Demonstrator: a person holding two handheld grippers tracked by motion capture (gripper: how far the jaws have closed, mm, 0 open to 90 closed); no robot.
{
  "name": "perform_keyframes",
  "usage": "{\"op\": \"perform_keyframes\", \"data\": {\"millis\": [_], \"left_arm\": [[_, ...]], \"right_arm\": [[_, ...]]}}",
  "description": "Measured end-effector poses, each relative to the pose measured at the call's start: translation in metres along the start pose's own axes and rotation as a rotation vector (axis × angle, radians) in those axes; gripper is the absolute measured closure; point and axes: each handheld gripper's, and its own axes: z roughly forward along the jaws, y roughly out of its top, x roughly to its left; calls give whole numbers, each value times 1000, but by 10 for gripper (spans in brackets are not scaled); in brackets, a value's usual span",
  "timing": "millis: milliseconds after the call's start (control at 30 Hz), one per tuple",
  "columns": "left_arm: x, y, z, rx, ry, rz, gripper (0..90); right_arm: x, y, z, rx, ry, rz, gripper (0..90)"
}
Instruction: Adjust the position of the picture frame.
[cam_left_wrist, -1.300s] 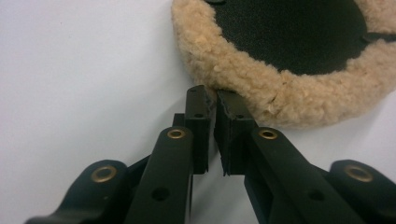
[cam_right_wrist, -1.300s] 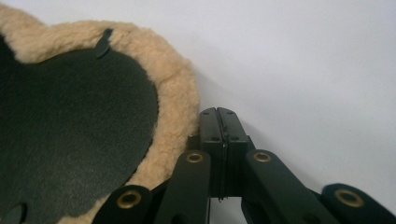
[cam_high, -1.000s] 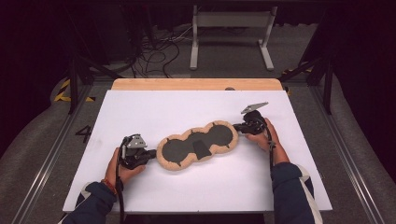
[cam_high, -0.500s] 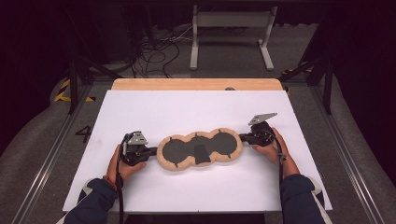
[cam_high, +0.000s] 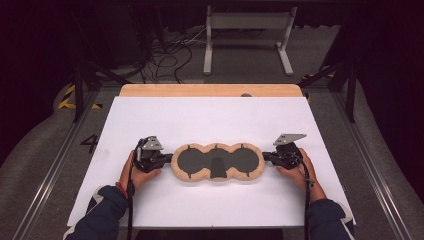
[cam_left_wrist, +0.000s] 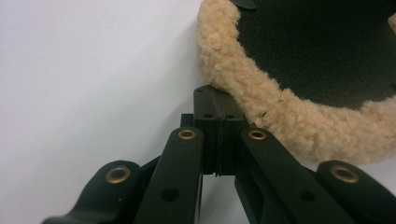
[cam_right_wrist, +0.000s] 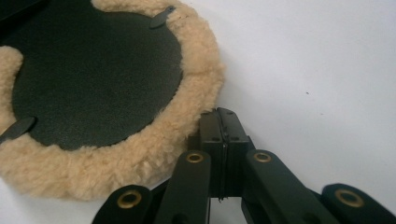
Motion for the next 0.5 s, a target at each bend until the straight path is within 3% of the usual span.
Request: {"op": "perform_keyframes", "data": {"millis": [67, 133, 233, 333, 433, 500], "left_arm": [[-2, 1, 1, 1, -2, -3, 900], [-3, 2, 3, -8, -7, 1, 900], [-6, 3, 4, -10, -2, 4, 897], [-4, 1, 4, -33, 1, -47, 854], [-4, 0, 3, -38, 12, -59, 801], [-4, -2, 0, -47, -4, -64, 801]], "right_arm": [[0, -2, -1, -8, -16, 9, 900], [-2, -4, -1, -26, -21, 48, 900], [-3, -5, -2, -32, -40, 57, 900], [0, -6, -3, -29, -68, 66, 897], [-2, -8, -5, -44, -60, 98, 860], [-3, -11, -10, -62, -63, 109, 861]]}}
